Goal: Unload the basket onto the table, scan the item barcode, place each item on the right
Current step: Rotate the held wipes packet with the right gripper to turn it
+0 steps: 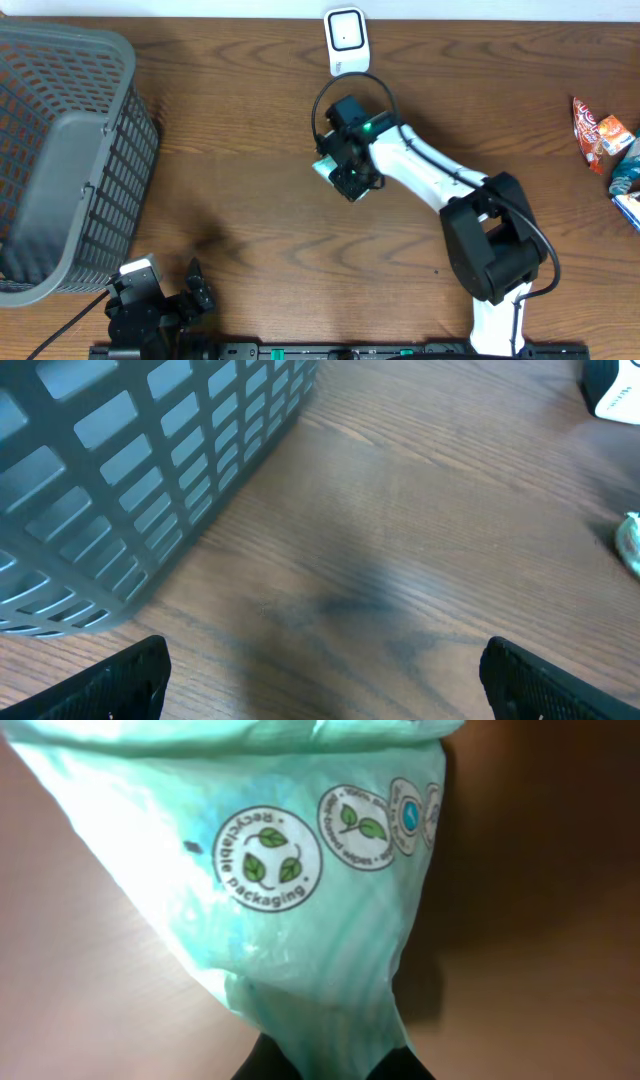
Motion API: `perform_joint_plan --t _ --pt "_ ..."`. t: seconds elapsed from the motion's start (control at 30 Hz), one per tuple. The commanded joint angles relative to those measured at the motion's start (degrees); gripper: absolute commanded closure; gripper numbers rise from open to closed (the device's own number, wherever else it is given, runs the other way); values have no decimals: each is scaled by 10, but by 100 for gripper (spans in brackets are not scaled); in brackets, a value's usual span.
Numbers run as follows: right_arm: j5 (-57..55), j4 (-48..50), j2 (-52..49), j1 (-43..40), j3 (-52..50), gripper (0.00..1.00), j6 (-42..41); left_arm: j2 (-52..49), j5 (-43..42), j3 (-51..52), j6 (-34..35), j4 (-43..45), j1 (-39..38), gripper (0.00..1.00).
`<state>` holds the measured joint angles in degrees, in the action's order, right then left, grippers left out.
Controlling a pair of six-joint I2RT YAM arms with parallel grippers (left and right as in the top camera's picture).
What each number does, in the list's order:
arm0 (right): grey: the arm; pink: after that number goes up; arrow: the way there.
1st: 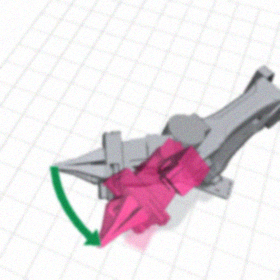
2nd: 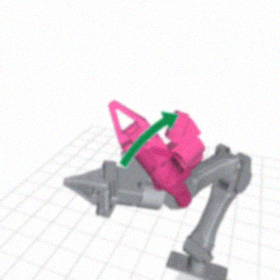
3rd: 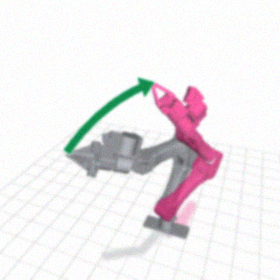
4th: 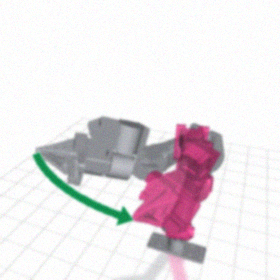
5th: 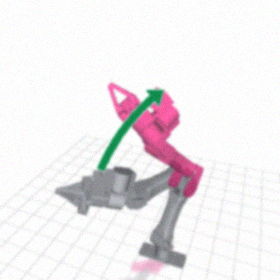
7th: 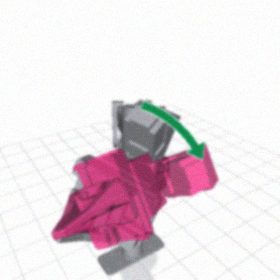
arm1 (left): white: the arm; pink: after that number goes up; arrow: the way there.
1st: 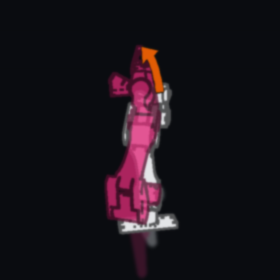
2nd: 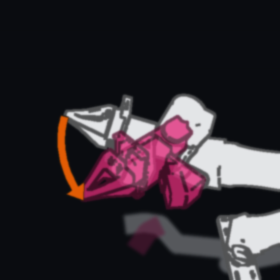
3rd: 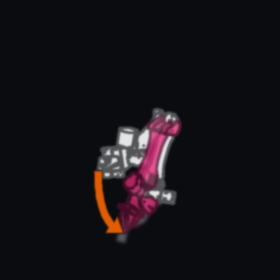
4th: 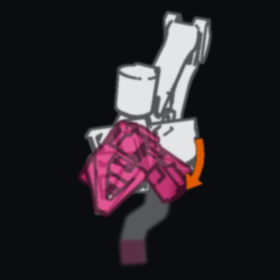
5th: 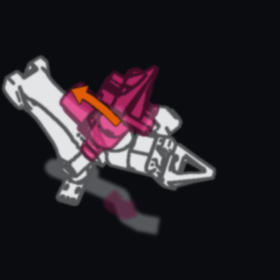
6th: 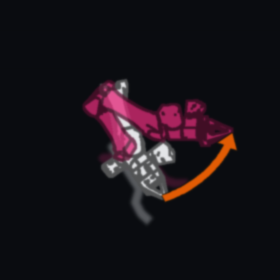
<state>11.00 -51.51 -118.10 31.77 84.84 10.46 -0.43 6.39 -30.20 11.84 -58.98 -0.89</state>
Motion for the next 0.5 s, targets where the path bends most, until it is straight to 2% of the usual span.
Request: perform_joint_plan --t 0.0,0.23,0.47 --pt "295 -36 10 -31 20 99 110 2 5 2 1 -1 -2 1" --pt "540 -124 11 -94 9 99 252 2 5 2 1 -1 -2 1" --pt "700 -196 11 -111 7 99 319 2 5 2 1 -1 -2 1"
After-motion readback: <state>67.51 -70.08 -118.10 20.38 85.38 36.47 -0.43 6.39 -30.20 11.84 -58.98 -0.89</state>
